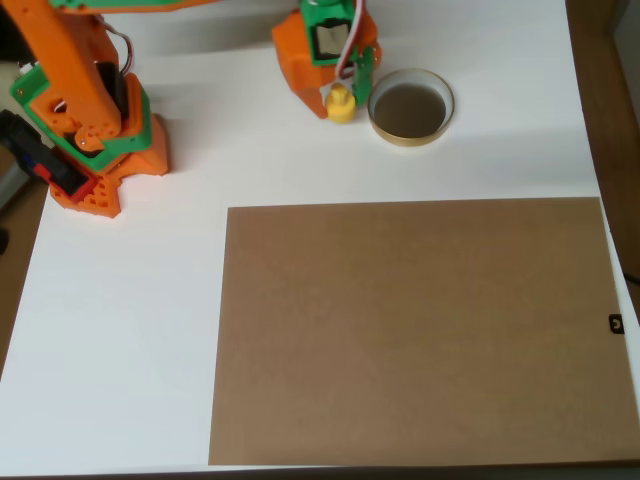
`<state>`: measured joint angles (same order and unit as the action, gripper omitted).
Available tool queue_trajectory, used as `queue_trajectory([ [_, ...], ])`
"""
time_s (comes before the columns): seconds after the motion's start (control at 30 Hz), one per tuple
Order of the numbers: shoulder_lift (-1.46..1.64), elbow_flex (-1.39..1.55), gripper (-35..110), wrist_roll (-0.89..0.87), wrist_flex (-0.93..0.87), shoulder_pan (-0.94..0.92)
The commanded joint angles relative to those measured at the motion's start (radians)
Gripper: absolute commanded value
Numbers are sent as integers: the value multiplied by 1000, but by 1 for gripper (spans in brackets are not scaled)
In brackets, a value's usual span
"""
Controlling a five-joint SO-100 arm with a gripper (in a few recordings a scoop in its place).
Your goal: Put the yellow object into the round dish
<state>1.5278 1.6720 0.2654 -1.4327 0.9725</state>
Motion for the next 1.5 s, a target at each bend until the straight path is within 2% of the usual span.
queue_trajectory([
  [0.0,-11,-100,0,17,-5,20],
  [0.53,-230,-364,0,48,-15,21],
  [1.0,-403,-604,0,6,-40,58],
  [1.4,-486,-692,0,-25,-77,89],
  [1.47,-495,-703,4,-26,-89,91],
])
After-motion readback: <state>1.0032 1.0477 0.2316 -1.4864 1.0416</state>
